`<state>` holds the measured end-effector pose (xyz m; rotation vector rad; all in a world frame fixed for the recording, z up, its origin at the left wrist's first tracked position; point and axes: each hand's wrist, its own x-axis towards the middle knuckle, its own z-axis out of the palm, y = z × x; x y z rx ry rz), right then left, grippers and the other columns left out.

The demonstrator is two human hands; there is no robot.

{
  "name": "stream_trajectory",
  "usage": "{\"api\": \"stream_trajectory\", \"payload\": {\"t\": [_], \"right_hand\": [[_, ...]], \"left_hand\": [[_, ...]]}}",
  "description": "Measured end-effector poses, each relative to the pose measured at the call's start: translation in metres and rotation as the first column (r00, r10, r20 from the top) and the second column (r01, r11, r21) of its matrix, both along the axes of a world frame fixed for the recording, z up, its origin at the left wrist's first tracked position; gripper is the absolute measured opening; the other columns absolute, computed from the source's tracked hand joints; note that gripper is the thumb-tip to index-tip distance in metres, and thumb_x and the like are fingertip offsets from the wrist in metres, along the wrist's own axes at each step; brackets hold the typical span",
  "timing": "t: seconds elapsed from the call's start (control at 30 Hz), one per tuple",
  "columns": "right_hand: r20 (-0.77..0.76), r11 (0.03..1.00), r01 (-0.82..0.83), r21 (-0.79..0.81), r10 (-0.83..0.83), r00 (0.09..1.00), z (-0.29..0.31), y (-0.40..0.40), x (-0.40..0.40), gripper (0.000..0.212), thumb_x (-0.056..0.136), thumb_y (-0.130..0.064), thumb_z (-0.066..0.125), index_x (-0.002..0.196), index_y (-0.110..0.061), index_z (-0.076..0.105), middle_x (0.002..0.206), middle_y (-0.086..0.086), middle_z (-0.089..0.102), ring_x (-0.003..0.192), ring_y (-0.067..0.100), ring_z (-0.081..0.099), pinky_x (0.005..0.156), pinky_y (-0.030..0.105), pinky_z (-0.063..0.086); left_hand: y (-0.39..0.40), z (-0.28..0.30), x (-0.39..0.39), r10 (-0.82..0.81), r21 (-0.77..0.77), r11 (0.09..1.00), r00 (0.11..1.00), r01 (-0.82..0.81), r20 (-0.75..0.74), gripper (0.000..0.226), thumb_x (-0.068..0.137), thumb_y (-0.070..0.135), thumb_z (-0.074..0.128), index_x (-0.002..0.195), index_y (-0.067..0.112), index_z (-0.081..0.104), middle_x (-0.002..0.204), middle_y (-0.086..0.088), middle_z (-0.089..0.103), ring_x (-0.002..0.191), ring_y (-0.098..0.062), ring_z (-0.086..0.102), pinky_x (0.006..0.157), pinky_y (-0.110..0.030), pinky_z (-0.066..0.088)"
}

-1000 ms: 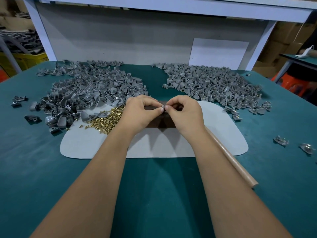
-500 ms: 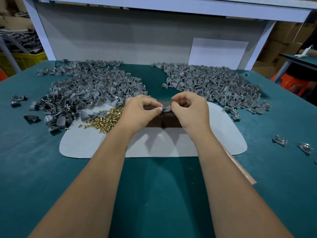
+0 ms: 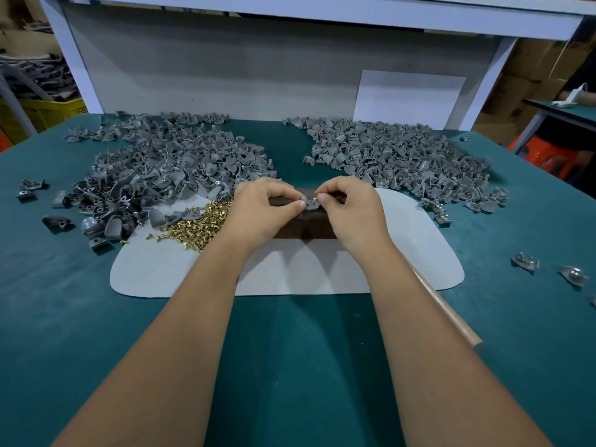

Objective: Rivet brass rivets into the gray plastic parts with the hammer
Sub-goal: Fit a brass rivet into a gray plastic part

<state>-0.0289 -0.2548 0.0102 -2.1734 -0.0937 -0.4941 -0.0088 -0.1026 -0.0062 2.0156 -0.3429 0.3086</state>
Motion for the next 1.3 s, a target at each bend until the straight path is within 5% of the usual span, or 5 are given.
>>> {"api": "stream_trajectory", "payload": {"t": [0.27,0.73,0.93,1.13,1.3], "right_hand": [[-0.025,0.999,-0.005,-0.036,0.004,1.000,0.002,0.000,0.001,0.014,0.088,-0.007,0.061,0.079,-0.017,0.063,0.087,0.002,0.062,0.082,0.016,0.053,0.070,0.023,0.036],[-0.015,0.995,0.010,-0.102,-0.012,1.000,0.003,0.004,0.000,0.016,0.089,-0.008,0.059,0.077,-0.020,0.060,0.092,0.003,0.062,0.097,0.027,0.054,0.088,0.043,0.045],[0.055,0.947,0.015,-0.319,0.003,0.998,0.003,0.005,0.001,0.009,0.089,-0.012,0.057,0.083,-0.017,0.062,0.094,0.002,0.059,0.096,0.024,0.051,0.085,0.039,0.043],[0.112,0.860,0.052,-0.508,0.007,0.994,0.005,0.012,0.003,0.005,0.091,-0.017,0.054,0.086,-0.019,0.055,0.101,0.003,0.057,0.104,0.024,0.043,0.080,0.031,0.034],[0.081,0.889,0.050,-0.455,-0.014,0.997,0.002,0.011,0.004,0.011,0.093,-0.016,0.052,0.084,-0.022,0.049,0.100,0.004,0.056,0.101,0.023,0.043,0.083,0.031,0.035]], "left_hand": [[-0.002,-0.006,0.005,-0.007,0.006,1.000,0.995,0.006,0.096,0.007,0.083,0.015,0.076,0.088,0.020,0.078,0.098,-0.001,0.073,0.112,-0.034,0.058,0.101,-0.050,0.044],[-0.001,-0.007,0.005,-0.022,-0.030,0.999,0.995,0.025,0.095,0.008,0.083,0.014,0.076,0.087,0.021,0.077,0.097,-0.002,0.073,0.113,-0.035,0.058,0.102,-0.052,0.043],[-0.004,-0.004,0.001,-0.040,-0.047,0.998,0.996,0.044,0.085,0.011,0.073,0.029,0.070,0.084,0.027,0.074,0.096,-0.002,0.073,0.111,-0.035,0.059,0.102,-0.053,0.043],[-0.003,-0.005,0.002,-0.046,-0.031,0.998,0.993,0.049,0.105,0.032,0.072,0.033,0.067,0.089,0.008,0.079,0.098,-0.003,0.073,0.108,-0.029,0.062,0.105,-0.053,0.040],[-0.003,-0.005,0.003,-0.026,-0.048,0.998,0.992,0.033,0.122,0.009,0.081,0.012,0.077,0.088,0.008,0.078,0.090,0.007,0.068,0.104,-0.023,0.064,0.108,-0.053,0.037]]}}
